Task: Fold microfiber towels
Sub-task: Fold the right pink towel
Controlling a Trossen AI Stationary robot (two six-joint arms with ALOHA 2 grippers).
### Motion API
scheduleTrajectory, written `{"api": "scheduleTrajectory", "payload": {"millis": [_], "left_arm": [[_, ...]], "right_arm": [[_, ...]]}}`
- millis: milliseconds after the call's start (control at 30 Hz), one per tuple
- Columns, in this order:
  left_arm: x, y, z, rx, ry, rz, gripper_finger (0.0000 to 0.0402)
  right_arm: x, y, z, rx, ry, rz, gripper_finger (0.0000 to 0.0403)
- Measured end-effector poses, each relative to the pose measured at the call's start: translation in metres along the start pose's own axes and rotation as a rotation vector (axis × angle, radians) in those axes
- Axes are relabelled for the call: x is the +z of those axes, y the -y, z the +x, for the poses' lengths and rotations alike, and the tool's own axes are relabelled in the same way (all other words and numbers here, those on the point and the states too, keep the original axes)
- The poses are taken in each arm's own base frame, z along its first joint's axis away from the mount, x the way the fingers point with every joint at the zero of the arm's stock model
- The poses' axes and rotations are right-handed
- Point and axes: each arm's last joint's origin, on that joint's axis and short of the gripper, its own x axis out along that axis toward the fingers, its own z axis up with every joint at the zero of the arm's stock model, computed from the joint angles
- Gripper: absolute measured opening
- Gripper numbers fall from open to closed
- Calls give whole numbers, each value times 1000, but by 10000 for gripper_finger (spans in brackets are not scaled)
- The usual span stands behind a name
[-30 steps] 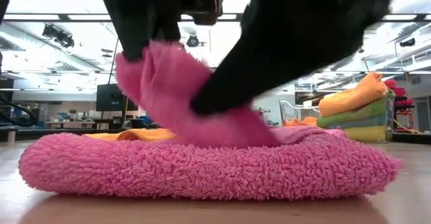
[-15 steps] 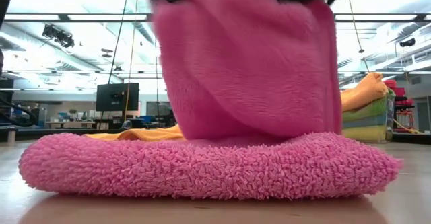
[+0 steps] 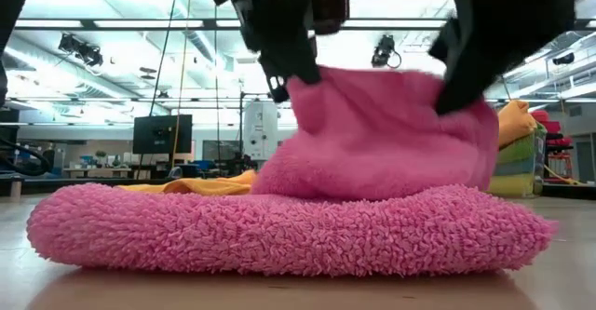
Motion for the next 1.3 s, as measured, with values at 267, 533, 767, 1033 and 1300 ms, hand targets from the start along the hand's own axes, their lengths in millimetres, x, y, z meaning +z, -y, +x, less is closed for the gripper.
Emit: {"api": "scheduleTrajectory", "payload": {"millis": [267,533,767,1033,1300], "left_arm": [[-1,-30,14,123,-2,14,9],[-5,-53,23,161,-31,-37,27],[-5,-60,19,207,-30,-45,9],[-4,-71,16,237,-18,-67,54],[-6,-75,17,242,-28,-100,152]], "right_arm": [[-18,36,10,-58,-30,30,3],[-16,57,24,-39,-37,-13,15],[-12,71,27,-55,-79,-61,28],[-18,78,27,-60,-172,-67,39],[-7,82,12,-40,-177,-56,133]]}}
